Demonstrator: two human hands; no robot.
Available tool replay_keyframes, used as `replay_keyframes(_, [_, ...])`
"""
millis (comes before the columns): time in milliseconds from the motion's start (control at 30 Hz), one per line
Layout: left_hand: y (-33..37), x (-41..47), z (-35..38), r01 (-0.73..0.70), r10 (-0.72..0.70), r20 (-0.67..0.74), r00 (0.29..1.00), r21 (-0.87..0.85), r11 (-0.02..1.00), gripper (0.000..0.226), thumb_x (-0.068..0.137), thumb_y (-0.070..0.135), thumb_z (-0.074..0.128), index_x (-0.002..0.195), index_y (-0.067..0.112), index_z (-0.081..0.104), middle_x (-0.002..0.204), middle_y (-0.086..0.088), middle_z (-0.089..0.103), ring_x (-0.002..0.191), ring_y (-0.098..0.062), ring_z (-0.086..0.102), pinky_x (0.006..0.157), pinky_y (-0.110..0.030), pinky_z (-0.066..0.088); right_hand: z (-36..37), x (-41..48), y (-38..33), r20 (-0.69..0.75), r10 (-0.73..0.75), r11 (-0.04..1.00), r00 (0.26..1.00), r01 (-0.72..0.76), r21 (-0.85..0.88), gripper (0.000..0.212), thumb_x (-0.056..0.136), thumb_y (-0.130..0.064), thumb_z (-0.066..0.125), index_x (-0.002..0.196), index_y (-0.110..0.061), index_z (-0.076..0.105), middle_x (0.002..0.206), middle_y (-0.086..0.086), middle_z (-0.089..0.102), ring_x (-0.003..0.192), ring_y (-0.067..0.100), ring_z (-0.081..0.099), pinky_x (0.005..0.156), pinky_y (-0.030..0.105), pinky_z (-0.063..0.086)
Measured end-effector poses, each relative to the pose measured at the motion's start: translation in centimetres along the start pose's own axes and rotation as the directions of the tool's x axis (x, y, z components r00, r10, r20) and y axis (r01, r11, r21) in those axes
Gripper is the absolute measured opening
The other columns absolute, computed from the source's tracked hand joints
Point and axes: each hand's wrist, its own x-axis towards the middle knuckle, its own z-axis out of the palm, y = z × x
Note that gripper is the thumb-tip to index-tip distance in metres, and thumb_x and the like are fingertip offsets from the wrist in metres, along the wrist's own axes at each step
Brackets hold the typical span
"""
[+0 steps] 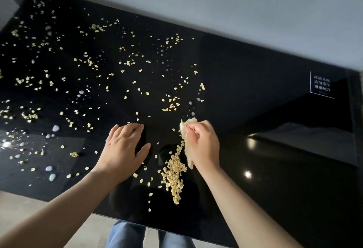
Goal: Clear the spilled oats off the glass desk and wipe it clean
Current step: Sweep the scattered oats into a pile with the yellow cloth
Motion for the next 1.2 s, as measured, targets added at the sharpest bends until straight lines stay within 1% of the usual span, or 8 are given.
replay_keyframes(133, [-0.5, 1.8, -1.4, -0.04, 0.036, -0.074, 0.997, -0.052, 0.998, 0.064, 0.087, 0.052, 0.034, 0.126, 0.008, 0.059, 0.123, -0.003, 0.058, 0.117, -0.019, 0.045, 0.111, -0.045, 0.031, -2.7, 3.8, 0.8, -0.197, 0.118, 0.993, 0.973, -0.114, 0.034, 0.014, 0.09, -0.01, 0.058, 0.095, -0.017, 0.069, 0.094, -0.009, 0.053, 0.083, 0.008, 0.055, 0.065, 0.008, 0.037])
replay_keyframes(300, [-2.0, 4.2, -1.8, -0.08, 0.077, -0.067, 0.995, -0.039, 0.996, 0.071, 0.085, 0.053, 0.033, 0.135, 0.005, 0.05, 0.143, -0.009, 0.047, 0.137, -0.024, 0.036, 0.117, -0.043, 0.022, -1.9, 8.2, 2.5, -0.316, 0.271, 0.953, 0.909, -0.3, -0.047, 0.017, 0.095, -0.016, 0.053, 0.102, -0.015, 0.069, 0.105, 0.003, 0.058, 0.09, 0.018, 0.058, 0.068, 0.021, 0.036])
replay_keyframes(467, [-3.7, 6.3, -2.5, -0.076, 0.074, -0.041, 0.996, -0.037, 0.996, 0.08, 0.082, 0.057, 0.028, 0.142, 0.006, 0.042, 0.151, -0.009, 0.037, 0.141, -0.025, 0.03, 0.116, -0.033, 0.009, 2.5, 3.0, -0.5, -0.219, 0.007, 0.995, 0.976, -0.028, -0.096, 0.018, 0.092, -0.027, 0.053, 0.09, -0.015, 0.068, 0.089, -0.003, 0.057, 0.078, 0.013, 0.054, 0.06, 0.017, 0.035])
replay_keyframes(567, [-4.7, 7.3, -2.8, -0.104, 0.104, -0.027, 0.994, -0.022, 0.994, 0.081, 0.082, 0.056, 0.029, 0.144, 0.005, 0.039, 0.152, -0.01, 0.035, 0.142, -0.026, 0.028, 0.116, -0.034, 0.009, 3.7, 0.2, -1.9, -0.138, -0.013, 1.0, 0.99, 0.011, -0.018, 0.02, 0.091, -0.031, 0.053, 0.092, -0.019, 0.069, 0.088, -0.01, 0.057, 0.078, 0.007, 0.056, 0.062, 0.017, 0.045])
replay_keyframes(700, [-6.1, 7.8, -2.6, -0.154, 0.154, 0.031, 0.988, 0.013, 0.988, 0.08, 0.083, 0.055, 0.031, 0.145, 0.005, 0.037, 0.155, -0.007, 0.03, 0.145, -0.022, 0.021, 0.118, -0.036, 0.011, 1.4, 2.8, -2.2, -0.245, 0.12, 0.993, 0.962, -0.111, 0.048, 0.011, 0.089, -0.01, 0.062, 0.097, -0.009, 0.07, 0.094, -0.006, 0.055, 0.083, 0.011, 0.059, 0.069, 0.015, 0.045])
replay_keyframes(1000, [-7.7, 8.3, -2.8, -0.251, 0.252, 0.026, 0.967, -0.01, 0.968, 0.071, 0.087, 0.052, 0.037, 0.136, 0.003, 0.05, 0.147, -0.007, 0.042, 0.138, -0.022, 0.034, 0.114, -0.038, 0.025, 0.4, 14.8, 0.4, -0.423, 0.306, 0.938, 0.853, -0.347, -0.021, 0.019, 0.095, -0.012, 0.052, 0.106, -0.01, 0.068, 0.114, 0.008, 0.059, 0.103, 0.021, 0.059, 0.081, 0.022, 0.041])
replay_keyframes(1100, [-7.7, 8.6, -3.1, -0.248, 0.248, 0.019, 0.969, 0.013, 0.969, 0.066, 0.086, 0.051, 0.04, 0.132, 0.006, 0.054, 0.141, -0.005, 0.047, 0.132, -0.021, 0.039, 0.11, -0.037, 0.027, 2.7, 13.8, -0.6, -0.388, 0.181, 0.97, 0.904, -0.23, -0.081, 0.014, 0.092, -0.01, 0.055, 0.095, -0.01, 0.069, 0.102, 0.006, 0.059, 0.094, 0.023, 0.06, 0.076, 0.022, 0.041])
replay_keyframes(1200, [-7.5, 9.0, -3.3, -0.234, 0.234, 0.018, 0.972, 0.041, 0.971, 0.064, 0.085, 0.051, 0.041, 0.129, 0.008, 0.057, 0.136, -0.003, 0.05, 0.125, -0.02, 0.042, 0.105, -0.041, 0.035, 4.4, 10.5, -2.1, -0.219, -0.006, 0.993, 0.976, -0.02, -0.115, 0.013, 0.088, -0.014, 0.057, 0.089, -0.011, 0.069, 0.091, 0.001, 0.057, 0.083, 0.018, 0.055, 0.07, 0.021, 0.037])
